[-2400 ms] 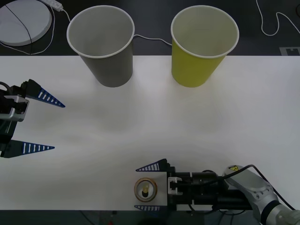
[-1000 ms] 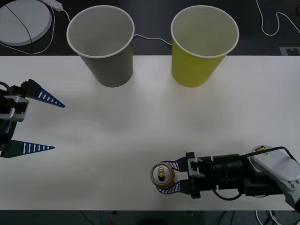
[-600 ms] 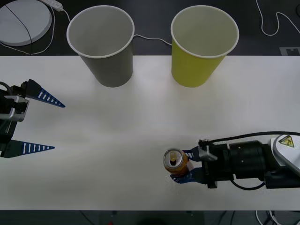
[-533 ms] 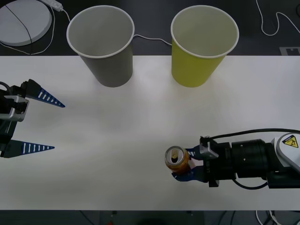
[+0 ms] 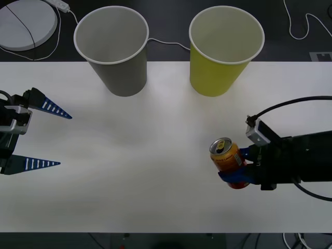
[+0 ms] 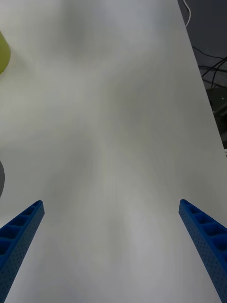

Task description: Put the can into the green bin and the plastic bottle into the gray bin

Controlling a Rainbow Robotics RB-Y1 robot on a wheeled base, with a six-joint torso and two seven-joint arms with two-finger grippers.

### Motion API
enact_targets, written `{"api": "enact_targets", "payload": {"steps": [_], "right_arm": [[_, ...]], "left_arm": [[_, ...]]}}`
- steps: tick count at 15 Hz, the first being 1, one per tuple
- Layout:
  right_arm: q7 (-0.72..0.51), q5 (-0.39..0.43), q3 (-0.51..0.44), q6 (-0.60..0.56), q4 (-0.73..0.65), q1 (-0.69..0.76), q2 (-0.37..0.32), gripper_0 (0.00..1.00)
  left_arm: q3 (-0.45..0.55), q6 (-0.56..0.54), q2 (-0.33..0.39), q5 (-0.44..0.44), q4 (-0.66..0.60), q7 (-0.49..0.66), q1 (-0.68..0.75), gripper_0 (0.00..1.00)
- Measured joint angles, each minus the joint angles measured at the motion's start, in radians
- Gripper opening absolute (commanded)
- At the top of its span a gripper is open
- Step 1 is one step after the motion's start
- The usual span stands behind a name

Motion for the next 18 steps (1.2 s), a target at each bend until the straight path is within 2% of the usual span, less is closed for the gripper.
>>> {"api": "enact_targets", "payload": {"steps": [2, 5, 9, 11, 14, 18], "right_arm": [[-0.112, 0.006, -0.087, -0.068, -0.046, 0.011, -0.037, 0.0], [-0.267, 0.006, -0.199, -0.093, -0.083, 0.016, -0.081, 0.0], [-0.464, 0.017, -0.403, -0.223, -0.104, 0.0, -0.089, 0.0], [-0.536, 0.028, -0.472, -0.283, -0.097, -0.031, -0.093, 0.0], [-0.549, 0.027, -0.482, -0.329, -0.005, -0.132, -0.143, 0.0], [-0.548, 0.047, -0.337, -0.417, 0.187, -0.44, -0.176, 0.0]], "left_arm": [[0.0, 0.0, 0.0, 0.0, 0.0, 0.0, 0.0, 1.0], [0.0, 0.0, 0.0, 0.0, 0.0, 0.0, 0.0, 1.0], [0.0, 0.0, 0.0, 0.0, 0.0, 0.0, 0.0, 1.0], [0.0, 0.0, 0.0, 0.0, 0.0, 0.0, 0.0, 1.0], [0.0, 0.0, 0.0, 0.0, 0.0, 0.0, 0.0, 1.0], [0.0, 0.0, 0.0, 0.0, 0.0, 0.0, 0.0, 1.0]]}}
